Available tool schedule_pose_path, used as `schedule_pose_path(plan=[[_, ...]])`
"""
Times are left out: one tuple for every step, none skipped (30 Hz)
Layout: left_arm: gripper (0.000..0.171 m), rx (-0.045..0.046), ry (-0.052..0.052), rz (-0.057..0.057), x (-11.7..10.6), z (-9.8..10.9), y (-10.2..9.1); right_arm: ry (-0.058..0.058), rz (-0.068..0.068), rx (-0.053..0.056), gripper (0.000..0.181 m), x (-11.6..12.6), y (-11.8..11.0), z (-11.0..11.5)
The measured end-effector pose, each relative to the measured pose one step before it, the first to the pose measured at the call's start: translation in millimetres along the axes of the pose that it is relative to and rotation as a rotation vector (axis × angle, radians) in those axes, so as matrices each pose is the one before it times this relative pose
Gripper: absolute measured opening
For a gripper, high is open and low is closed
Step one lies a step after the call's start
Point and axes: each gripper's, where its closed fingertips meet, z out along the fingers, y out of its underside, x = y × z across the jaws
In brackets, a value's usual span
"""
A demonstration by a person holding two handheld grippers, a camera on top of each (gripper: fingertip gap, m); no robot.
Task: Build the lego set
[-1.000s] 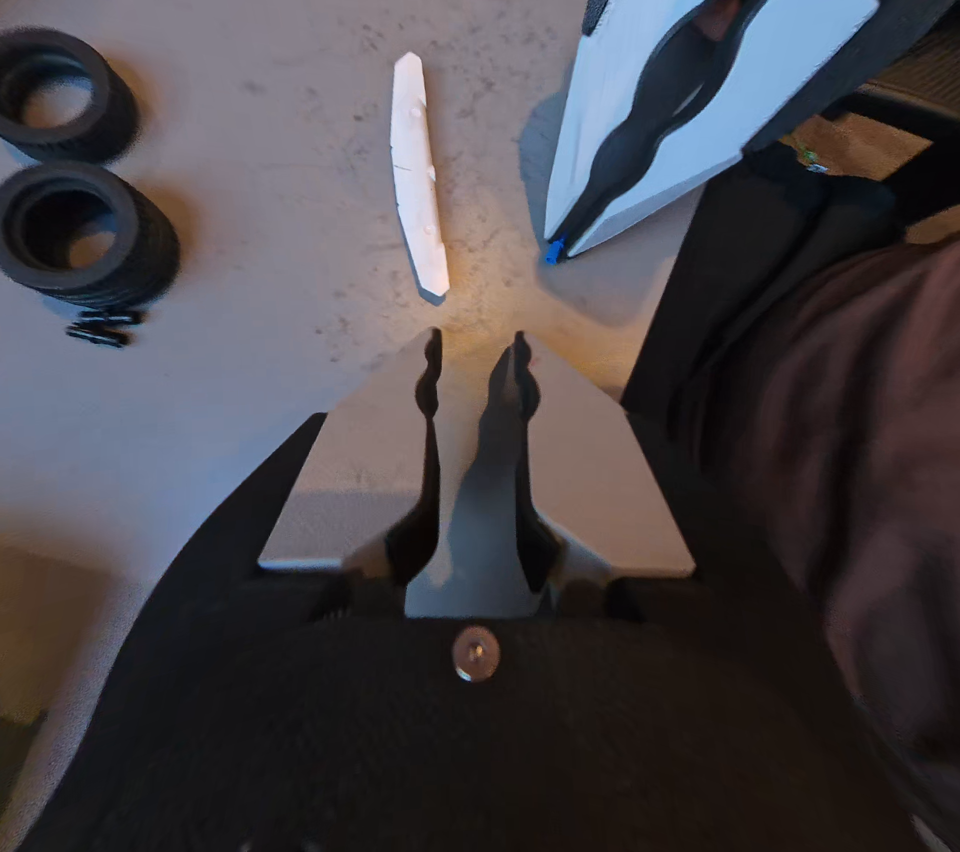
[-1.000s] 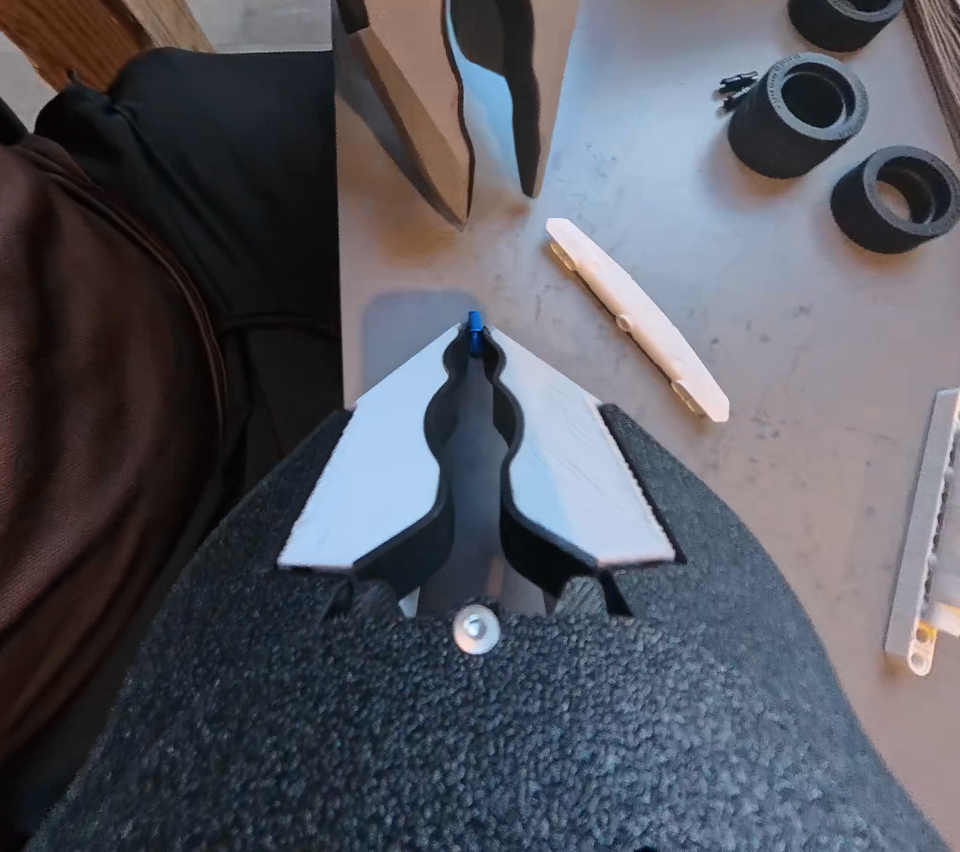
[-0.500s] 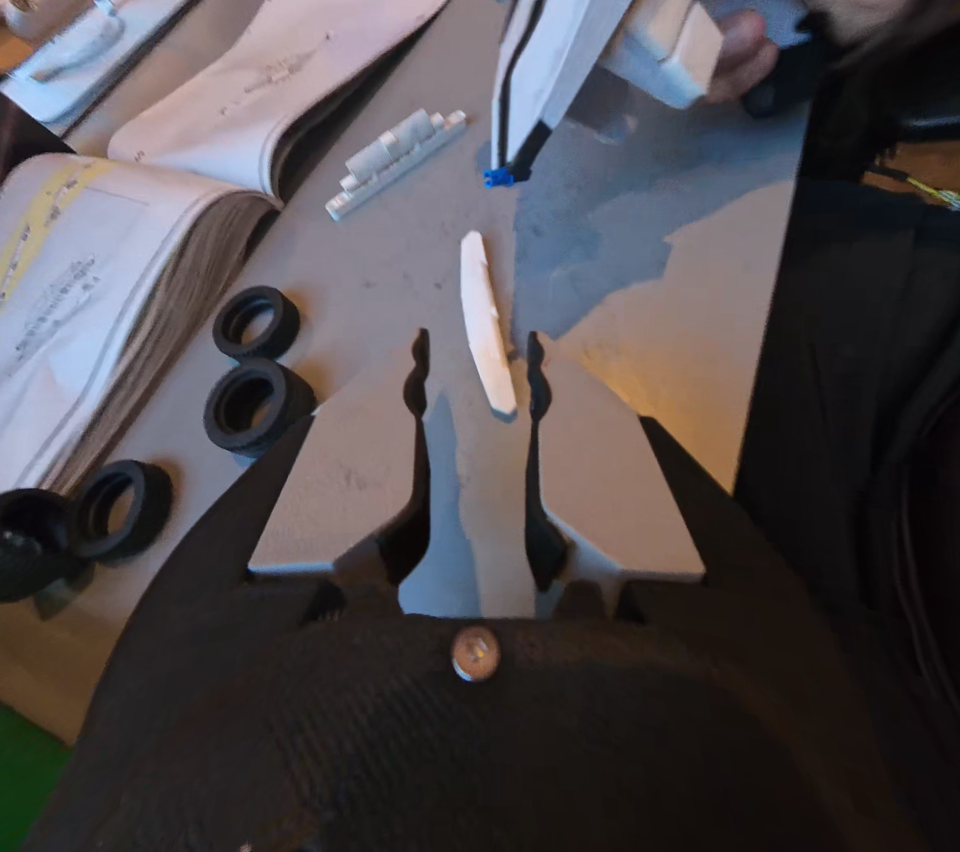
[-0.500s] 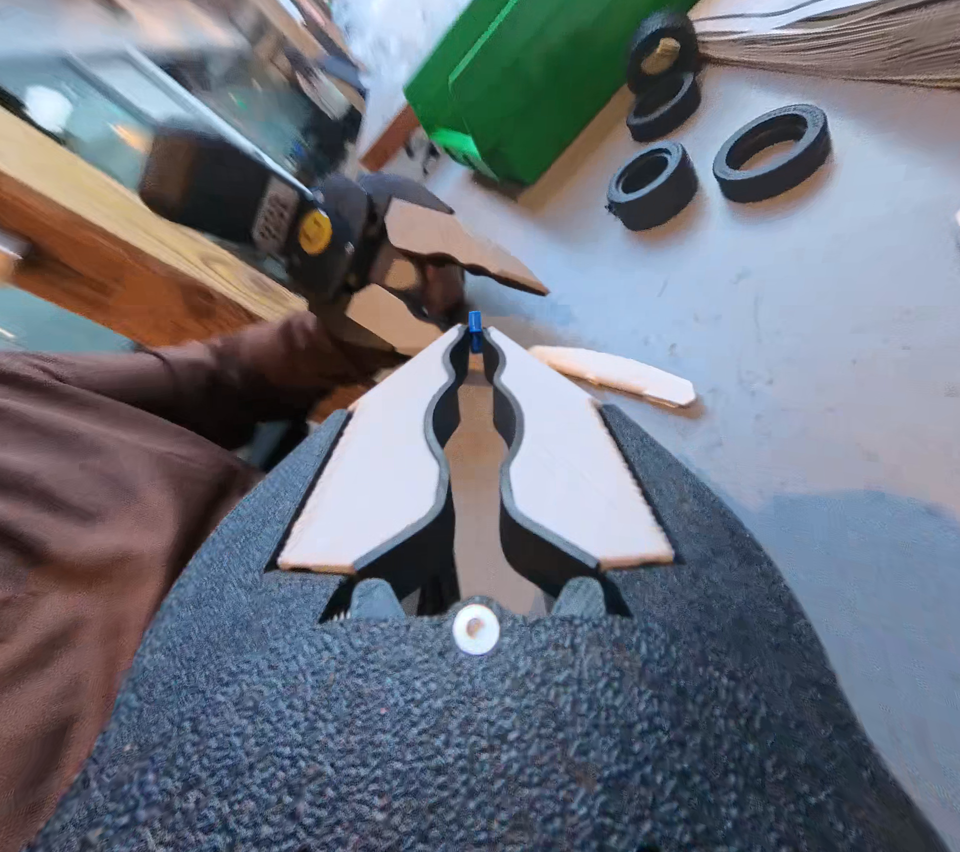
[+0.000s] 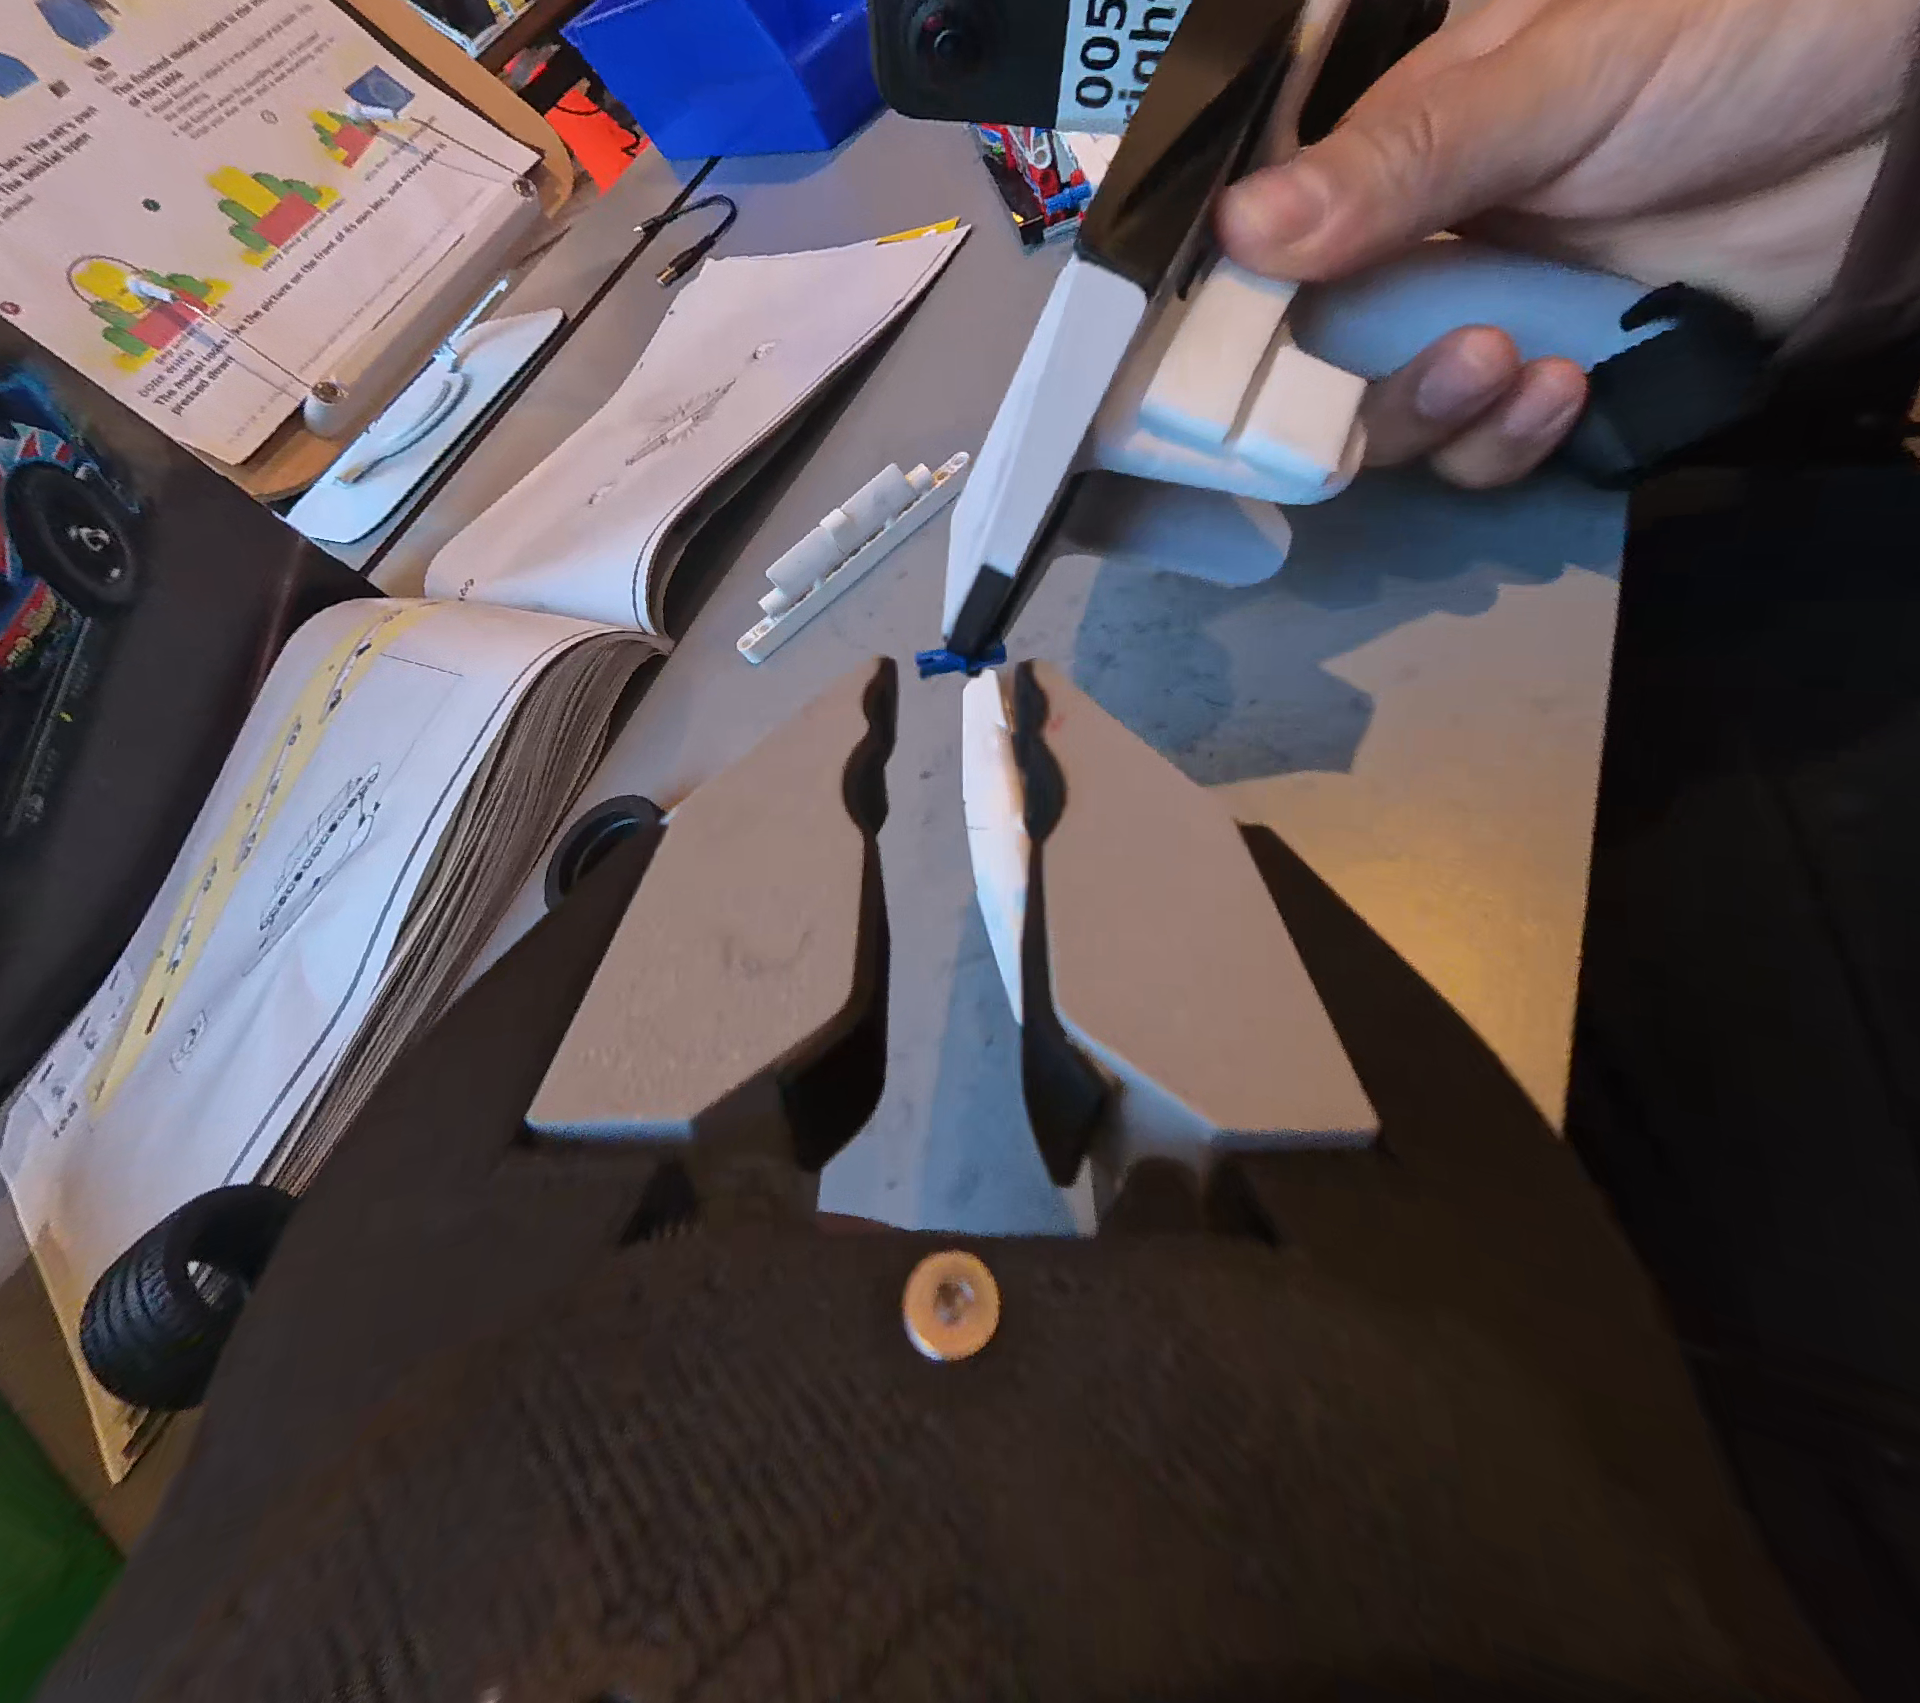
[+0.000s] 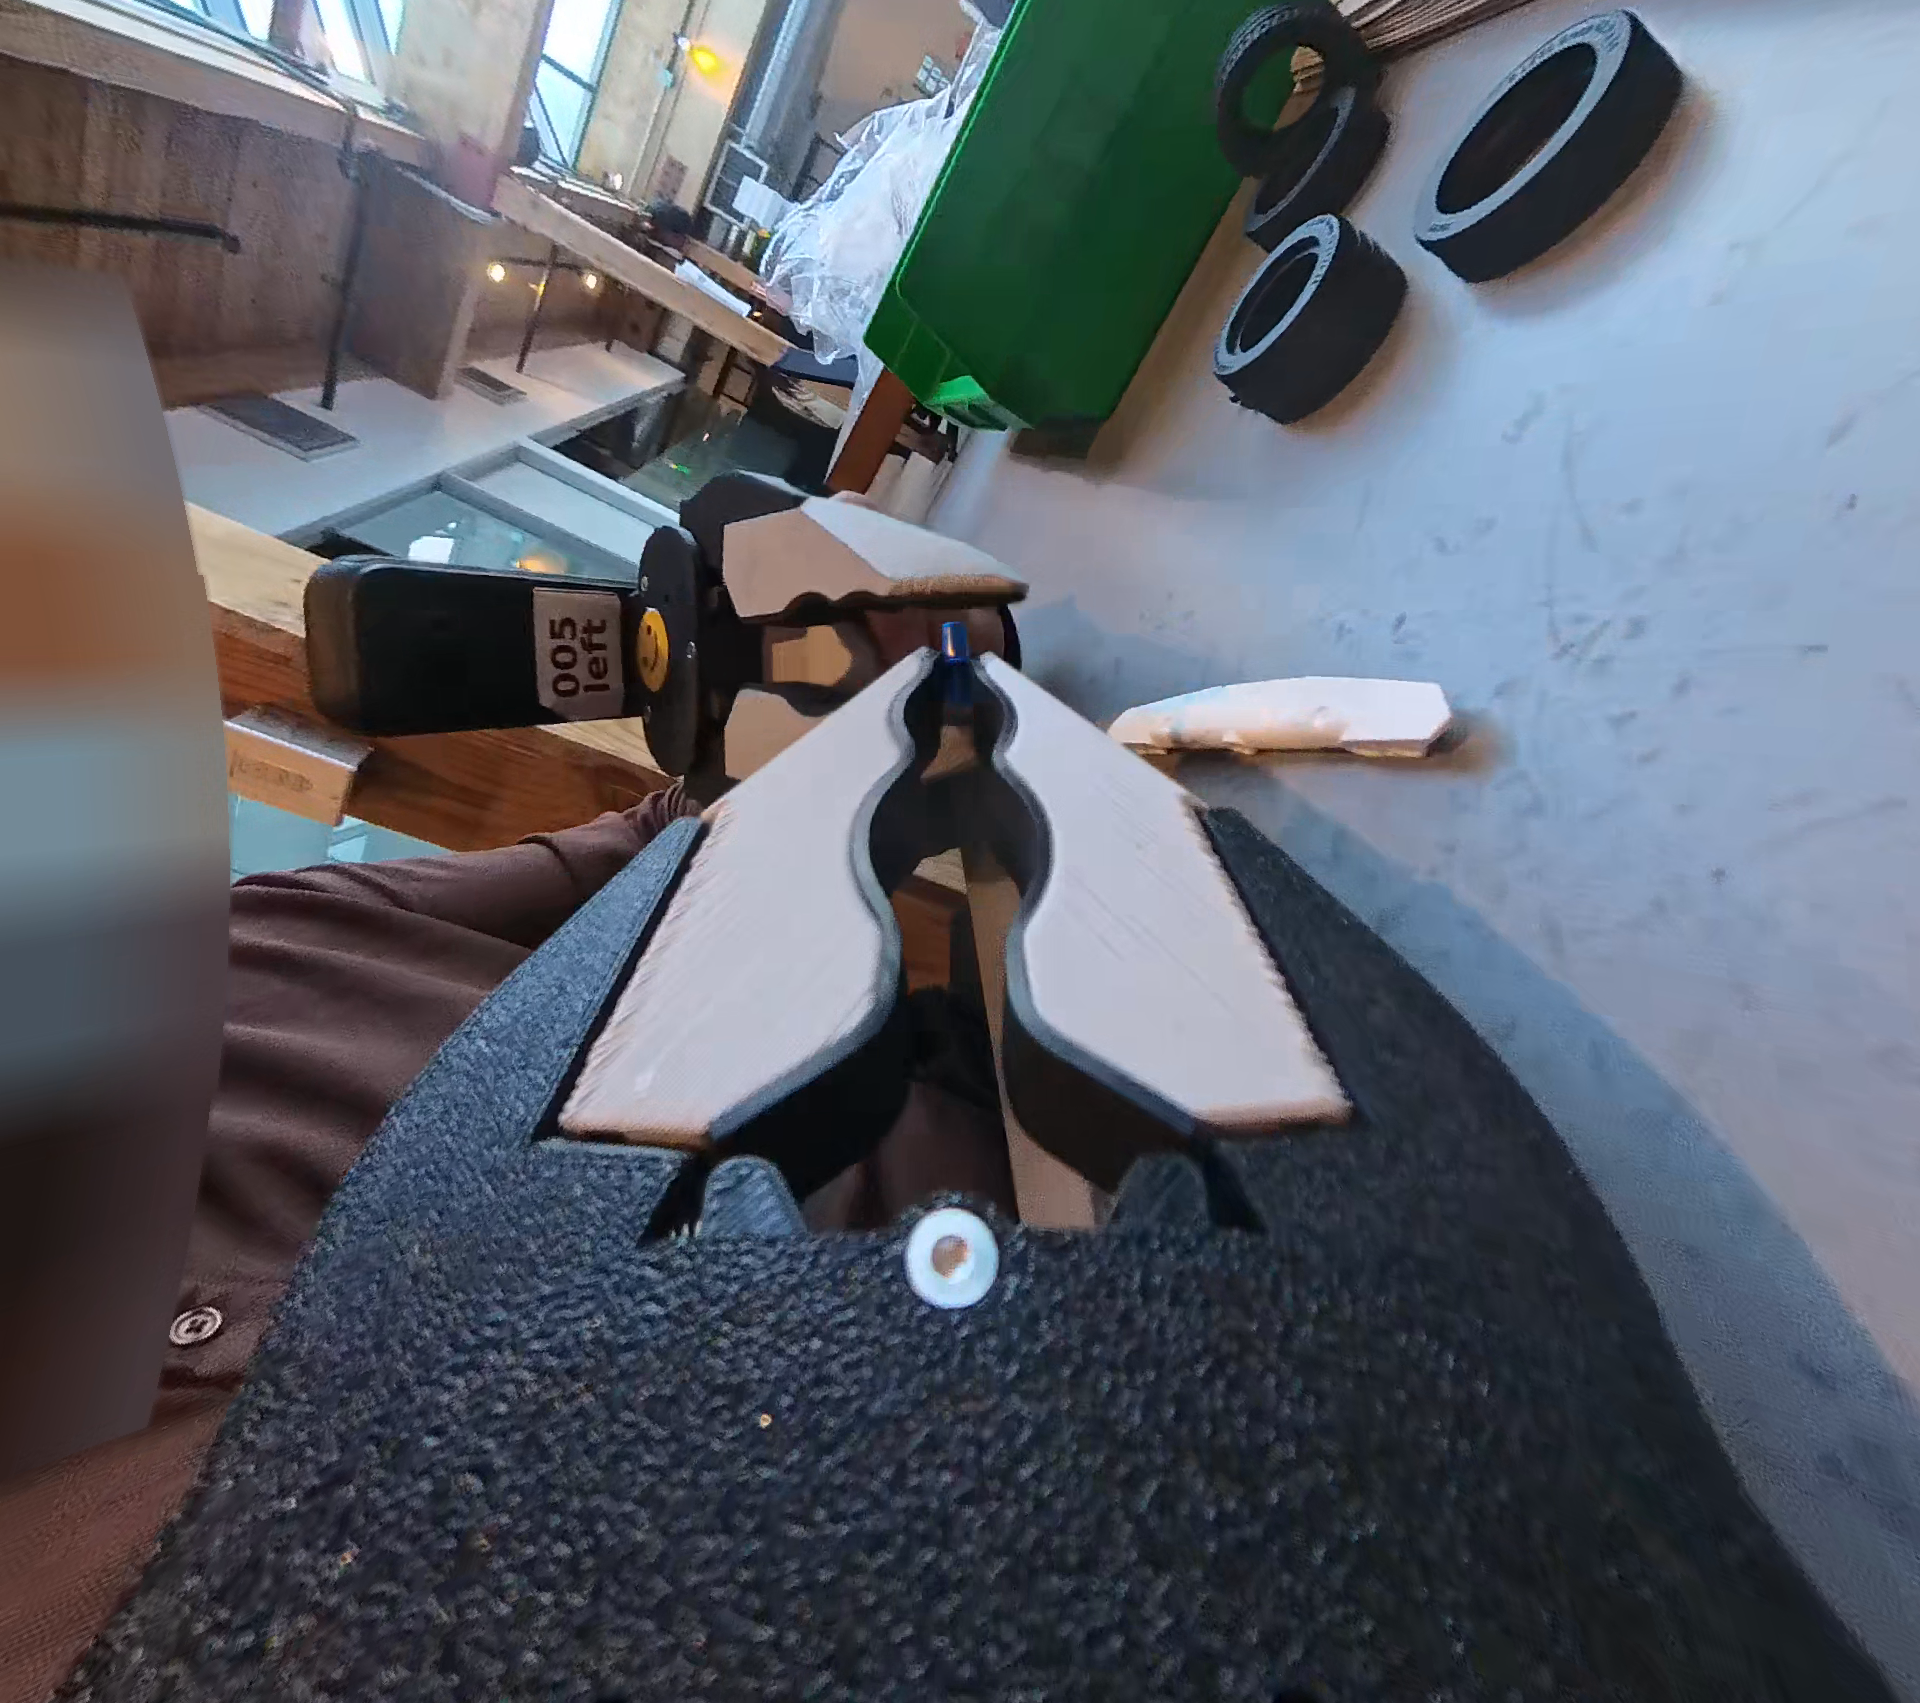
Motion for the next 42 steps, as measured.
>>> schedule_pose_path(plan=[[0.014, -0.00403, -0.0073, 0.0053, -0.91, 0.36, 0.64, 0.0005, 0.0010, 0.0064, 0.004, 0.27, -0.92, -0.52], [0.012, -0.00118, -0.0006, 0.0005, 0.42, 0.72, 0.39, -0.0001, 0.0028, 0.0065, 0.004, 0.44, -0.78, -0.43], [0.012, -0.00286, 0.0009, -0.0031, 0.65, 0.70, 0.46, 0.0007, 0.0030, 0.0001, 0.005, 0.83, 0.16, -0.21], [0.013, -0.00538, 0.0008, -0.0031, 0.77, 0.78, 0.75, 0.0023, 0.0021, 0.0012, 0.004, 0.99, 0.24, -0.17], [0.015, -0.00283, 0.0009, -0.0023, 0.92, 0.52, 0.13, 0.0025, 0.0006, 0.0037, 0.004, 0.81, -0.15, -0.17], [0.017, -0.00222, -0.0018, -0.0032, 0.38, 0.36, 0.00, 0.0023, -0.0002, 0.0015, 0.004, 0.43, -0.18, -0.03], [0.017, -0.00285, -0.0009, -0.0060, 0.30, 0.36, 0.02, 0.0029, -0.0007, -0.0013, 0.005, 0.41, 0.04, 0.21], [0.017, -0.00021, -0.0015, -0.0063, -0.20, 0.20, -0.22, 0.0033, -0.0030, -0.0022, 0.004, 0.37, 0.41, 0.37], [0.015, 0.00281, -0.0046, -0.0030, -0.59, 0.05, -0.73, 0.0043, -0.0042, -0.0043, 0.005, 0.47, 0.88, 0.61], [0.014, 0.00140, -0.0019, 0.0004, -0.29, -0.09, -0.47, 0.0044, -0.0043, -0.0053, 0.005, 0.35, 1.04, 0.74], [0.014, -0.00246, -0.0029, 0.0009, -0.05, 0.21, -0.02, 0.0047, -0.0055, -0.0015, 0.005, 0.32, 0.40, 0.50], [0.014, -0.00376, -0.0045, 0.0085, -0.12, 0.21, 0.38, 0.0049, -0.0055, 0.0002, 0.005, 0.29, 0.11, 0.11], [0.014, -0.00566, -0.0030, 0.0147, 0.34, 0.10, 0.63, 0.0041, -0.0033, -0.0016, 0.005, 0.44, 0.23, 0.12], [0.014, -0.00825, -0.0007, 0.0202, 0.55, 0.09, 0.87, 0.0033, -0.0017, -0.0038, 0.004, 0.53, 0.57, 0.01], [0.014, -0.00947, 0.0026, 0.0228, 0.78, -0.38, 0.82, 0.0026, -0.0029, -0.0071, 0.005, 0.41, 0.97, 0.27], [0.014, -0.00840, 0.0061, 0.0230, 0.97, -0.68, 0.47, 0.0028, -0.0074, -0.0096, 0.005, -0.07, 1.10, 0.20], [0.014, -0.00956, 0.0090, 0.0215, 1.08, -0.73, 0.42, 0.0046, -0.0119, -0.0107, 0.005, -0.22, 1.24, 0.22], [0.014, -0.01053, 0.0086, 0.0203, 0.94, -0.57, 0.38, 0.0066, -0.0131, -0.0107, 0.005, -0.23, 1.22, 0.22], [0.014, -0.00798, 0.0121, 0.0223, 1.85, -0.62, -0.12, 0.0066, -0.0136, -0.0118, 0.005, -0.52, 1.26, 0.29], [0.013, -0.00770, 0.0269, 0.0258, 4.59, -0.11, -0.31, 0.0067, -0.0143, -0.0131, 0.008, -0.59, 1.22, 0.24], [0.013, -0.01878, 0.0058, 0.0253, 1.81, 0.07, 1.11, 0.0123, -0.0149, -0.0150, 0.008, -0.09, 1.50, 0.21], [0.013, -0.01719, 0.0020, 0.0321, 1.28, -0.27, 1.10, 0.0150, -0.0177, -0.0166, 0.008, 0.38, 1.76, 0.17], [0.013, -0.00781, 0.0023, 0.0282, 1.21, -0.91, -0.13, 0.0137, -0.0217, -0.0152, 0.007, 0.06, 1.72, 0.13], [0.013, -0.00520, 0.0086, 0.0203, 1.67, -1.04, -0.27, 0.0145, -0.0235, -0.0153, 0.005, 0.01, 1.69, 0.08], [0.013, -0.00859, 0.0120, 0.0148, 1.53, -0.70, 0.78, 0.0126, -0.0201, -0.0151, 0.005, 0.05, 1.76, 0.26], [0.013, -0.00464, 0.0078, 0.0085, 0.42, -0.82, 0.33, 0.0073, -0.0145, -0.0076, 0.005, -0.39, 0.89, 0.44], [0.013, 0.00105, 0.0020, -0.0066, -0.84, -0.93, -0.41, 0.0007, -0.0068, 0.0036, 0.004, -0.82, -0.33, 0.34], [0.013, 0.00247, 0.0007, -0.0261, -1.66, -0.60, -0.74, -0.0049, 0.0032, 0.0105, 0.004, -0.98, -1.56, -0.10], [0.015, 0.00530, -0.0091, -0.0471, -3.75, -0.50, -0.97, -0.0081, 0.0103, 0.0170, 0.004, -0.85, -2.82, -0.94], [0.021, 0.01030, -0.0252, -0.0555, -6.68, -0.91, -1.50, -0.0113, 0.0138, 0.0253, 0.005, -0.84, -4.25, -1.83], [0.023, 0.01100, -0.0192, -0.0506, -6.23, -1.49, -1.30, -0.0141, 0.0150, 0.0323, 0.005, -1.29, -5.25, -2.59], [0.022, 0.00844, -0.0223, -0.0475, -6.95, -2.02, -0.98, -0.0141, 0.0126, 0.0378, 0.004, -1.30, -6.01, -3.20], [0.022, 0.00873, -0.0176, -0.0486, -6.40, -2.01, -1.09, -0.0152, 0.0072, 0.0433, 0.004, -1.70, -6.74, -3.47], [0.022, 0.00969, 0.0041, -0.0560, -2.98, -1.71, -1.61, -0.0138, 0.0049, 0.0423, 0.004, -1.57, -6.59, -3.41], [0.022, 0.01141, 0.0225, -0.0597, 0.50, -0.92, -2.09, -0.0120, 0.0048, 0.0343, 0.004, -1.19, -5.41, -2.76], [0.022, 0.00863, 0.0335, -0.0563, 2.87, -0.12, -1.72, -0.0149, 0.0051, 0.0267, 0.004, -1.58, -4.17, -1.84], [0.022, 0.00084, 0.0309, -0.0498, 3.16, 0.90, -0.69, -0.0140, 0.0047, 0.0219, 0.004, -1.39, -3.04, -1.02], [0.021, -0.00324, 0.0231, -0.0431, 2.32, 1.16, 0.02, -0.0081, 0.0029, 0.0149, 0.003, -0.67, -1.57, -0.26], [0.021, 0.00066, 0.0221, -0.0383, 2.32, 1.12, -0.31, -0.0059, 0.0004, 0.0067, 0.003, -0.42, -0.34, 0.43], [0.021, 0.00436, 0.0228, -0.0360, 2.36, 0.86, -0.51, -0.0070, 0.0002, 0.0008, 0.004, -0.71, 0.62, 0.92], [0.020, 0.00948, 0.0266, -0.0305, 3.10, 0.60, -1.23, -0.0051, -0.0002, -0.0024, 0.004, -0.63, 1.08, 1.26], [0.021, 0.00954, 0.0243, -0.0250, 3.01, 0.50, -0.95, -0.0007, -0.0047, -0.0023, 0.004, -0.39, 1.15, 1.24]])
